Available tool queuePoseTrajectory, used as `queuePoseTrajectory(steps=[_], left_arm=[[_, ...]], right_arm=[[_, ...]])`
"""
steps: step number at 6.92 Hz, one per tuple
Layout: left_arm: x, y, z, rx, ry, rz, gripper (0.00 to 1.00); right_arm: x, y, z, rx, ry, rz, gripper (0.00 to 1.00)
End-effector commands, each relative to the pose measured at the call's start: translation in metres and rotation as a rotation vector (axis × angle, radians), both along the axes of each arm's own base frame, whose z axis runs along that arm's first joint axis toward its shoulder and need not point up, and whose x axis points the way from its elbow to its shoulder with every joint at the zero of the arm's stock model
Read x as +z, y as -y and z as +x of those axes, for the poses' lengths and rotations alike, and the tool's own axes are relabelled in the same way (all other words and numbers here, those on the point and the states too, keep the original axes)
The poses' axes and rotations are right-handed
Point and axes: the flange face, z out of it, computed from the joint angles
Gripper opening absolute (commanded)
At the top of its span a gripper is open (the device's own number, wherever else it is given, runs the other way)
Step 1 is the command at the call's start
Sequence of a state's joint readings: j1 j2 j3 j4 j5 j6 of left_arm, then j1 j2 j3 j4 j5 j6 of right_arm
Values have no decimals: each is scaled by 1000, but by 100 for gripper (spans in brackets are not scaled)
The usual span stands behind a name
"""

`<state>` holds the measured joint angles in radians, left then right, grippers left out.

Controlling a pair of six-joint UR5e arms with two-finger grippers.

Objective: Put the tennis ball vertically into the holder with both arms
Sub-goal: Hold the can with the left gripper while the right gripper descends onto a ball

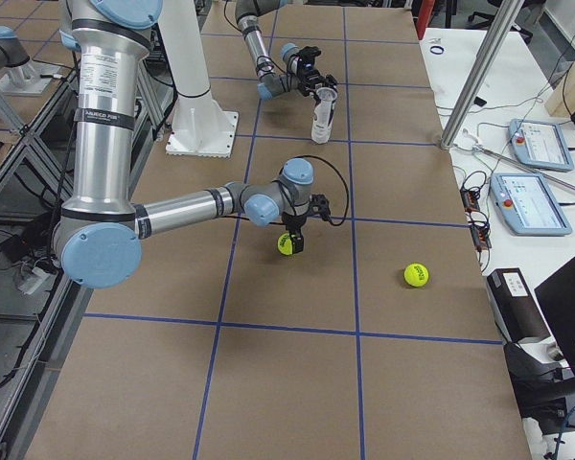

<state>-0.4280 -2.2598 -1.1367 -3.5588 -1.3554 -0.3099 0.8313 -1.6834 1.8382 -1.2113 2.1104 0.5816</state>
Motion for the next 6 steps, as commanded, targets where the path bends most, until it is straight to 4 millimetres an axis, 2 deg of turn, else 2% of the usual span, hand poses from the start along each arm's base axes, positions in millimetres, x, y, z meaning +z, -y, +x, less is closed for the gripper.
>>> queuePoseTrajectory(steps=[1, 2, 3, 4, 6], left_arm=[[0, 0, 0, 1, 0, 0, 66], [0, 0, 0, 1, 0, 0, 66], [0, 0, 0, -1, 0, -1, 66], [0, 0, 0, -1, 0, -1, 66], [1, 0, 0, -1, 1, -1, 66]], right_arm=[[5, -1, -2, -6, -6, -9, 54], [6, -1, -2, -8, -7, -8, 43], [5, -1, -2, -12, -5, -5, 12], [-6, 0, -3, -13, 15, 5, 0], [-43, 4, 1, 1, 68, 43, 0]])
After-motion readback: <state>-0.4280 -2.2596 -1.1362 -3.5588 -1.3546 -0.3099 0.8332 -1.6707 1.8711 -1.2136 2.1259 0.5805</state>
